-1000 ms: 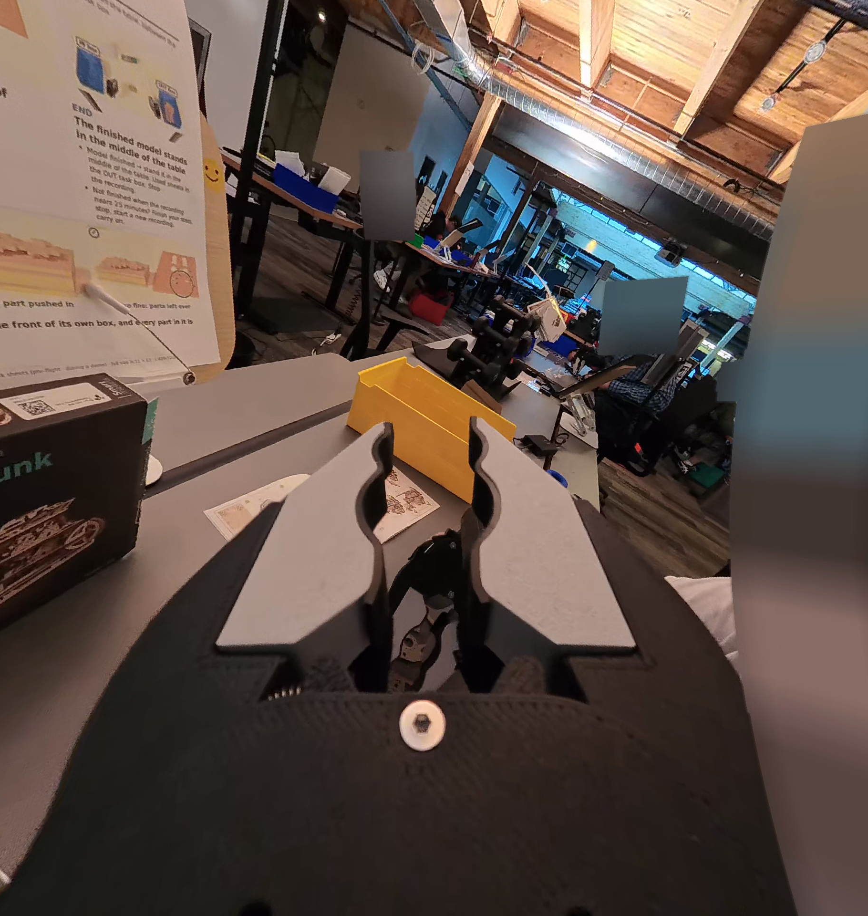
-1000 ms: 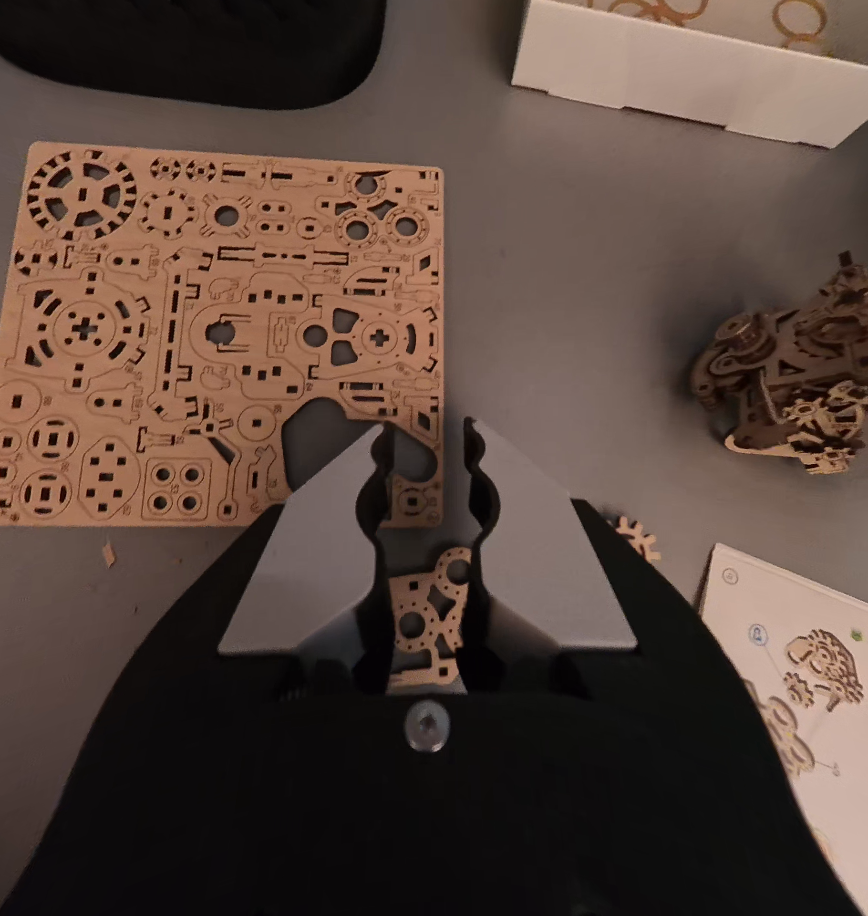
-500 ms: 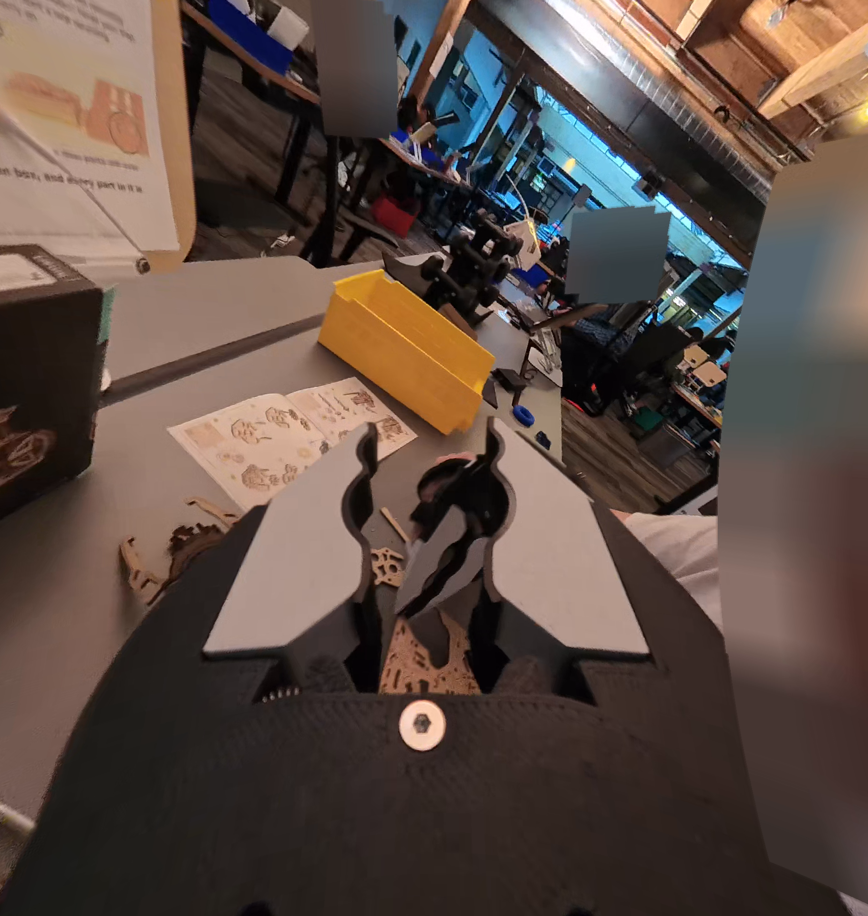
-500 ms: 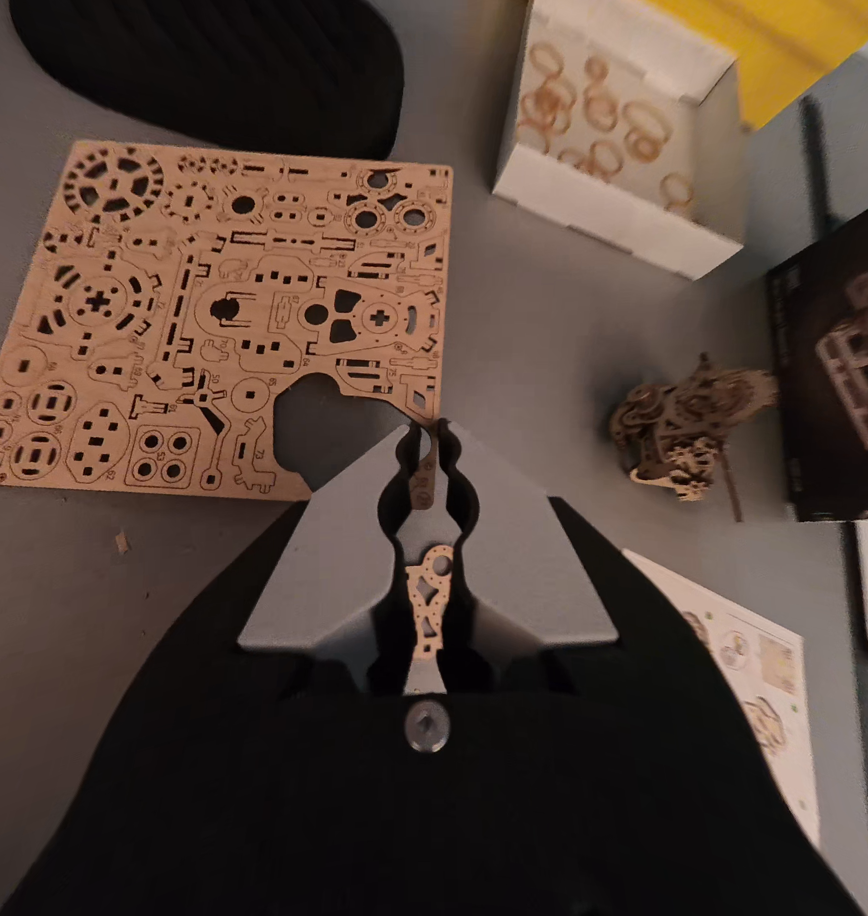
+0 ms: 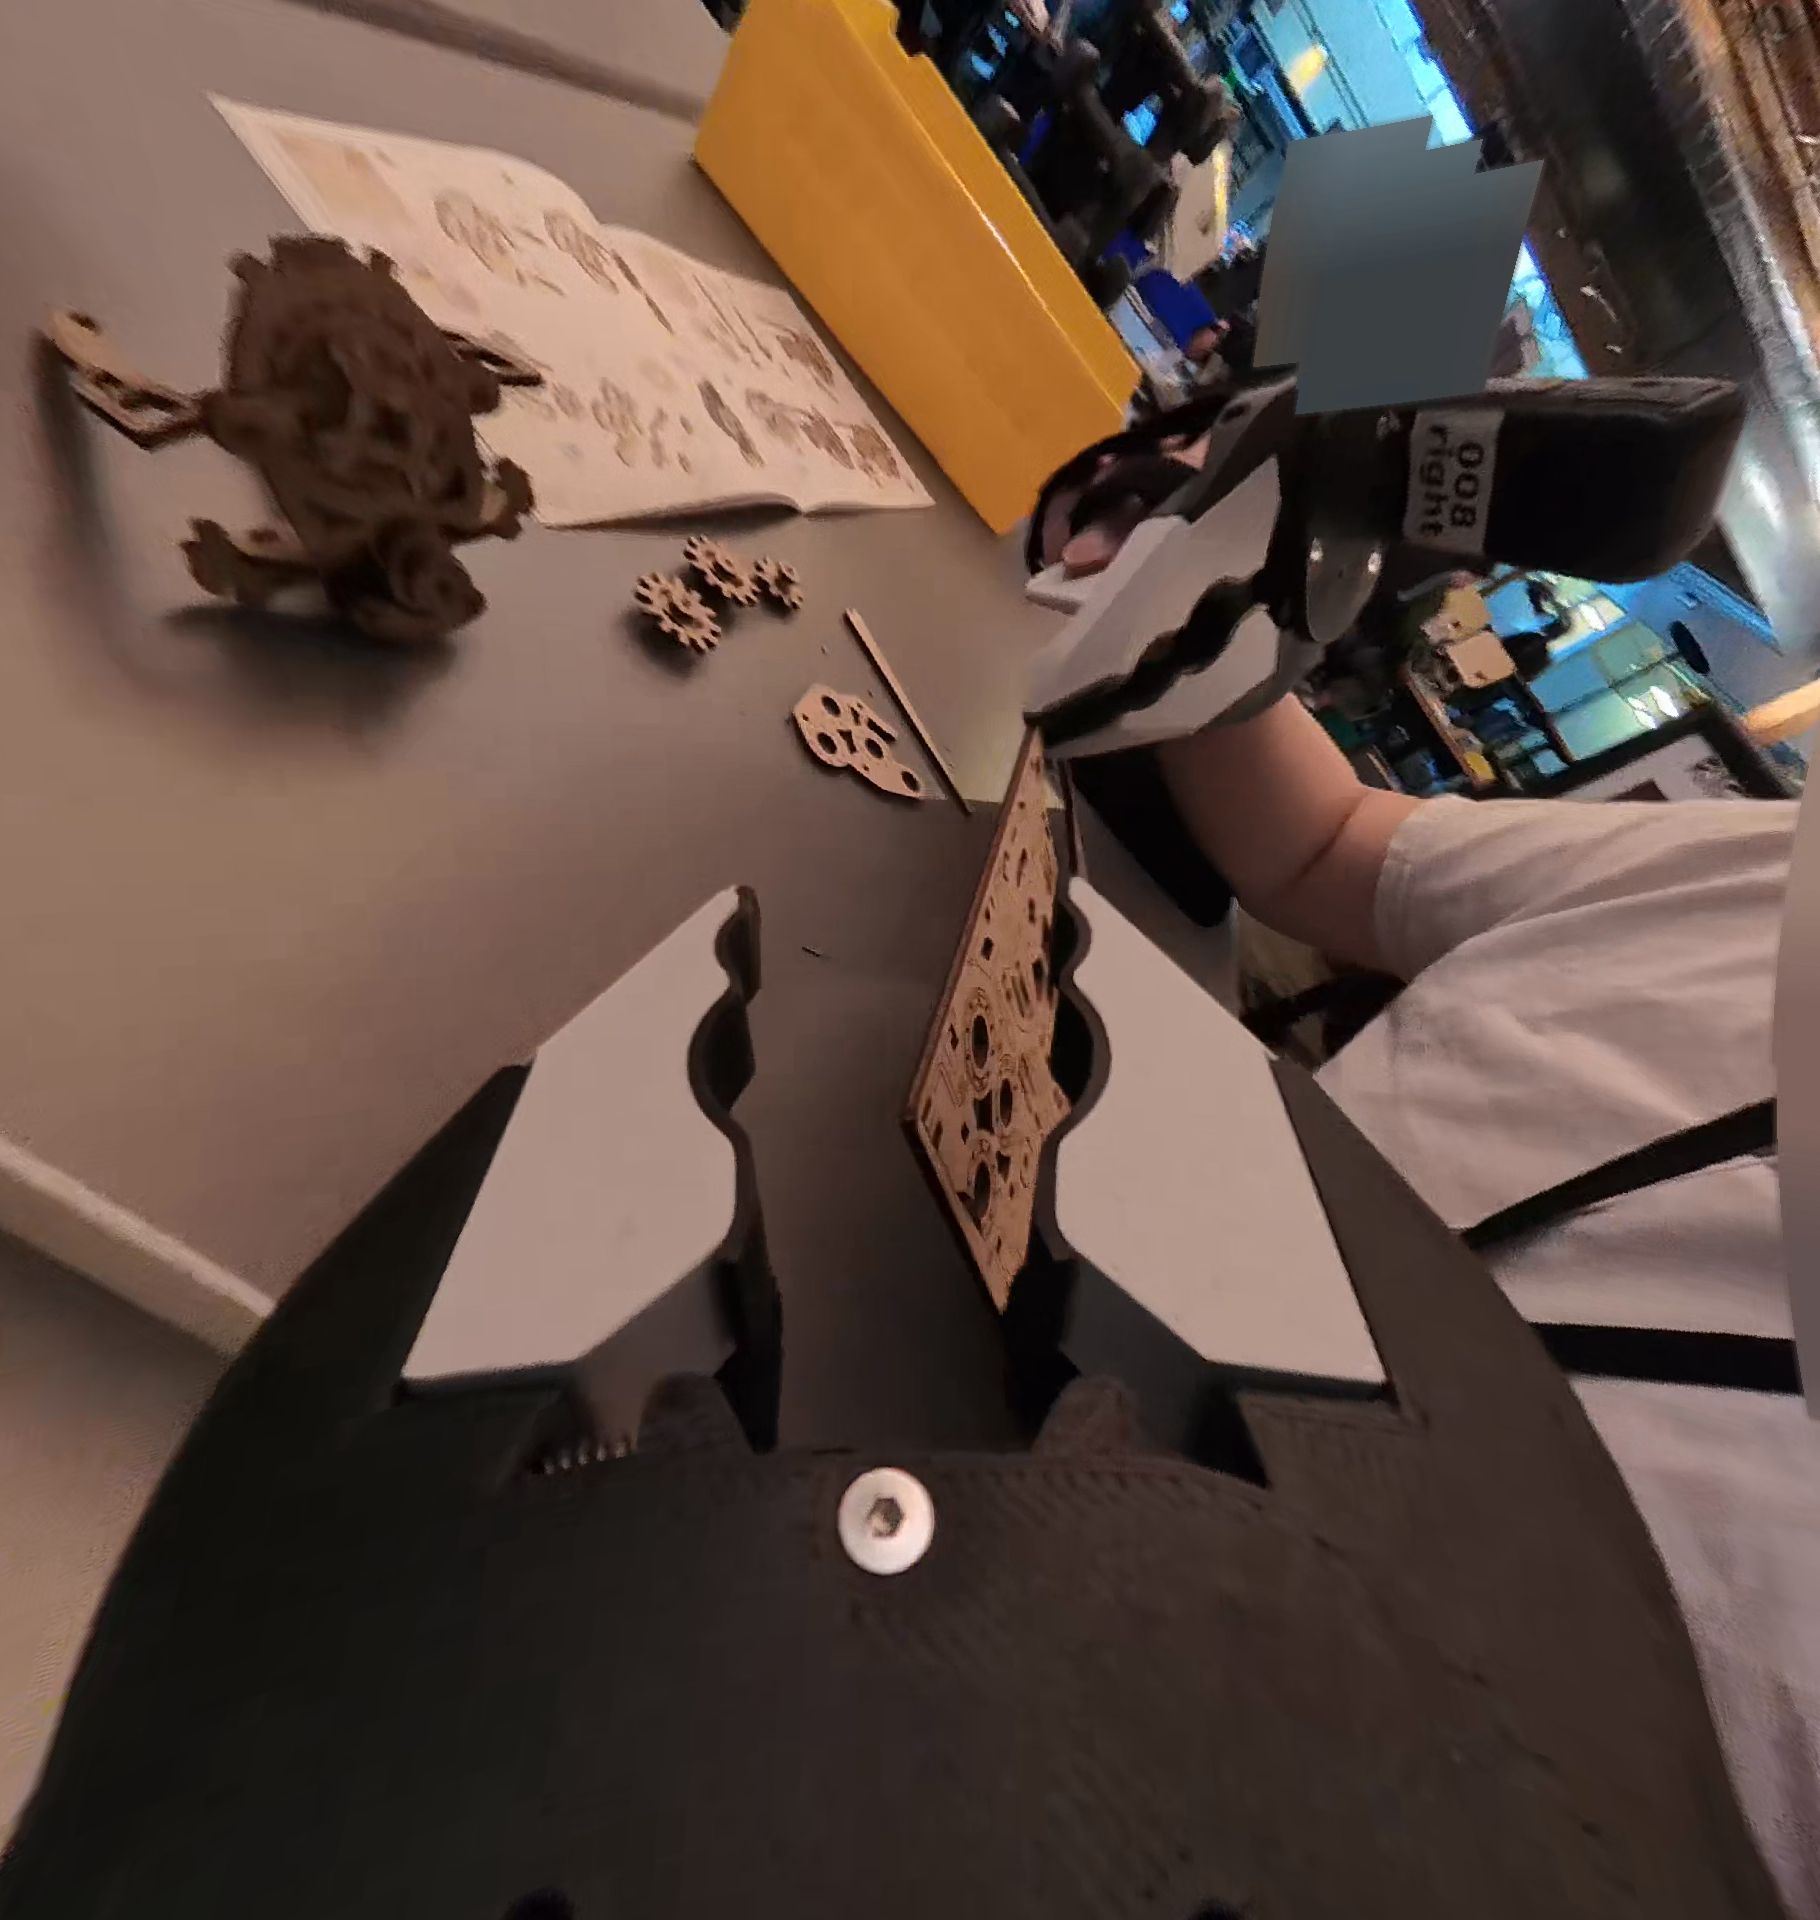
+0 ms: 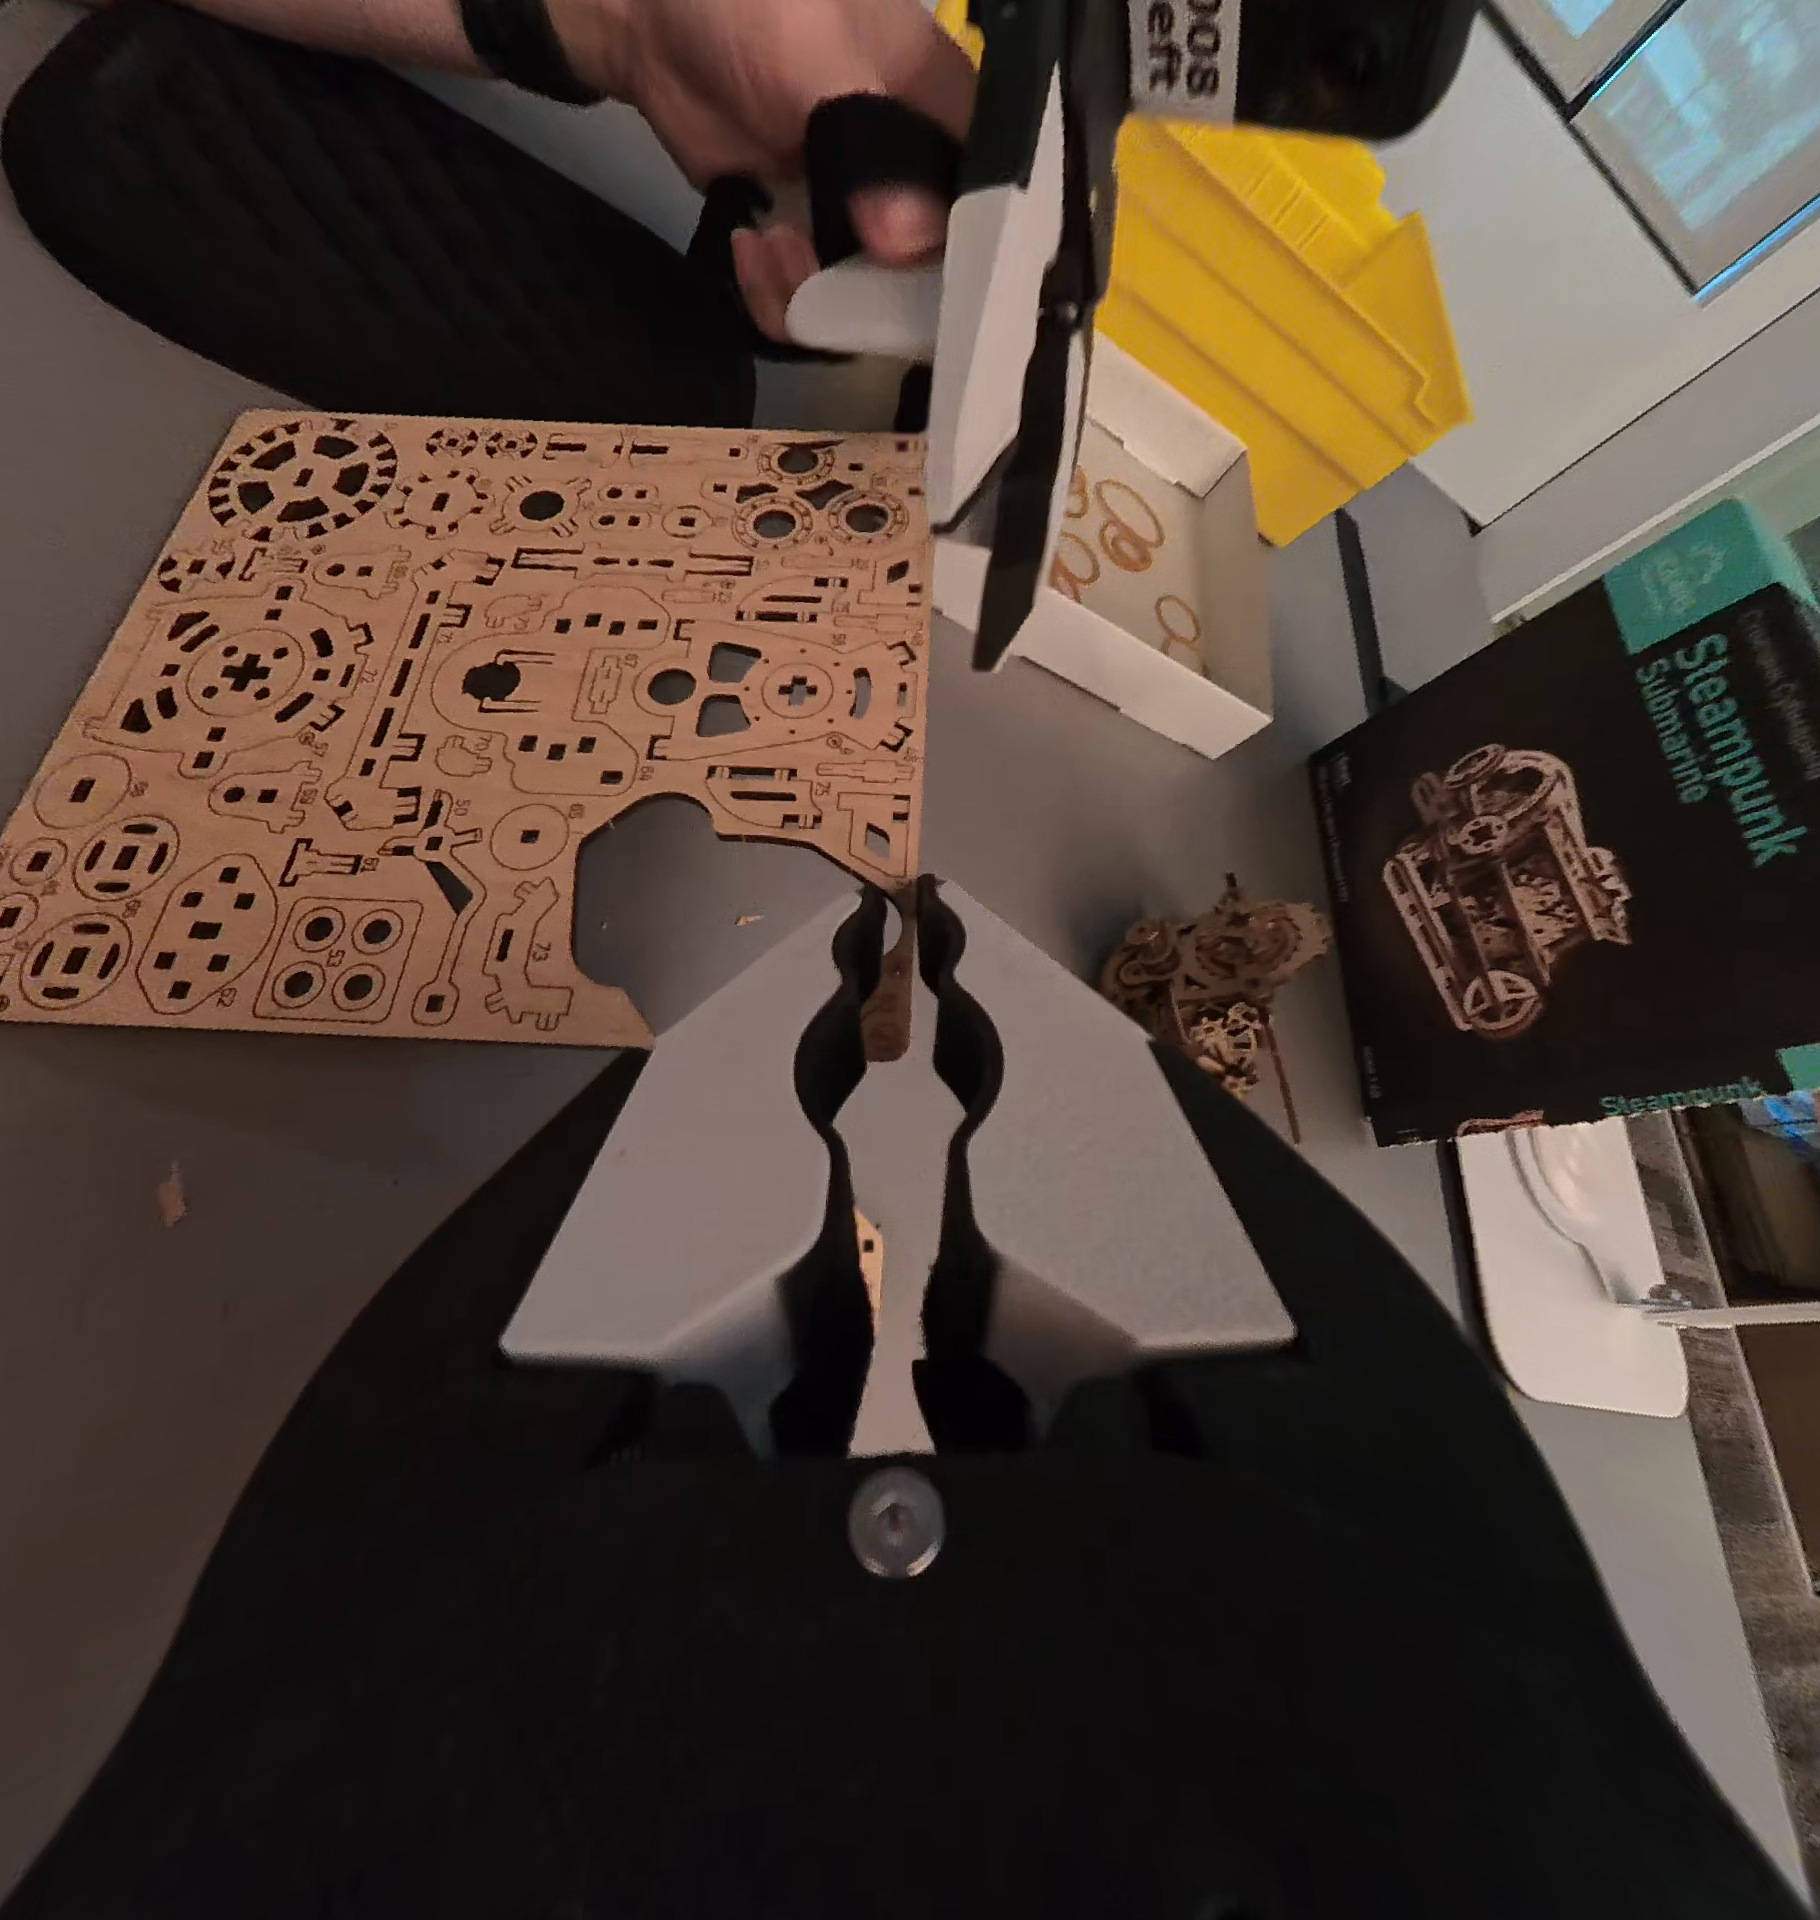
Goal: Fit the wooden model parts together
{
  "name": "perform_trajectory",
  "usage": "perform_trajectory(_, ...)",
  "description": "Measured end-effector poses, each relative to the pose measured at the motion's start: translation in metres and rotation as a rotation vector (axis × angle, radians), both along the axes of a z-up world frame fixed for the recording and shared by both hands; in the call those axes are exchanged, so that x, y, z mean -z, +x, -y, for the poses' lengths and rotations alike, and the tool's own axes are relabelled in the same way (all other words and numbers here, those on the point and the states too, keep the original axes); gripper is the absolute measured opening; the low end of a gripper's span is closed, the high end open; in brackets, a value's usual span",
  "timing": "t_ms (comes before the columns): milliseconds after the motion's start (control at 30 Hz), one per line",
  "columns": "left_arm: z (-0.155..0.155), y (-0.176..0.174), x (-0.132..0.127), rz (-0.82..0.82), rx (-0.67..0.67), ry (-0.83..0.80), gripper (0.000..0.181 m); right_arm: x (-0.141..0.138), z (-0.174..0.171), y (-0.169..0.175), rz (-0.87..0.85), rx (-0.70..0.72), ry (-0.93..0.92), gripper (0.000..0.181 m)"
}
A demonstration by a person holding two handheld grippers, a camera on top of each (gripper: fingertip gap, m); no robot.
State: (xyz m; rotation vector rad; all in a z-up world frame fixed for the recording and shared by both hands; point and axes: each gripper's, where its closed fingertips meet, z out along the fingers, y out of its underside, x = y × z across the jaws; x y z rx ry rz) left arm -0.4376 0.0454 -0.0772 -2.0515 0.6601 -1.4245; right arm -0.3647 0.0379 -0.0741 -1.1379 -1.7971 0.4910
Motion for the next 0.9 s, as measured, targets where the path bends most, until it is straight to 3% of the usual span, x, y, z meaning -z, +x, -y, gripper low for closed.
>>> perform_trajectory(100, 0.016, 0.013, -0.003, 0.07, 0.121, -0.051, 0.036, -0.002, 0.0, -0.001, -0.019, 0.016, 0.025, 0.005)
perform_trajectory(200, 0.03, 0.021, 0.002, 0.067, 0.205, -0.077, 0.005, -0.002, 0.002, -0.002, -0.051, 0.034, -0.006, 0.006)
perform_trajectory(267, 0.034, 0.023, 0.003, 0.048, 0.222, -0.066, 0.004, 0.0, 0.004, 0.001, -0.069, 0.053, -0.104, 0.008)
perform_trajectory(467, 0.033, 0.026, 0.006, 0.03, 0.214, -0.053, 0.005, -0.025, 0.005, 0.011, -0.3, 0.159, -0.757, 0.044)
perform_trajectory(533, 0.035, 0.027, 0.006, 0.037, 0.229, -0.048, 0.005, -0.024, 0.005, 0.015, -0.34, 0.19, -0.852, 0.056)
perform_trajectory(633, 0.037, 0.031, 0.004, 0.052, 0.249, -0.021, 0.005, -0.013, 0.001, 0.023, -0.349, 0.256, -0.933, 0.058)
perform_trajectory(800, 0.039, 0.036, -0.002, 0.056, 0.271, 0.048, 0.005, -0.01, 0.003, 0.023, -0.368, 0.214, -1.156, 0.042)
perform_trajectory(833, 0.04, 0.037, -0.004, 0.063, 0.275, 0.055, 0.005, -0.009, 0.007, 0.022, -0.354, 0.187, -1.204, 0.035)
perform_trajectory(900, 0.04, 0.04, -0.004, 0.053, 0.277, 0.064, 0.006, -0.008, 0.017, 0.022, -0.313, 0.123, -1.249, 0.003)
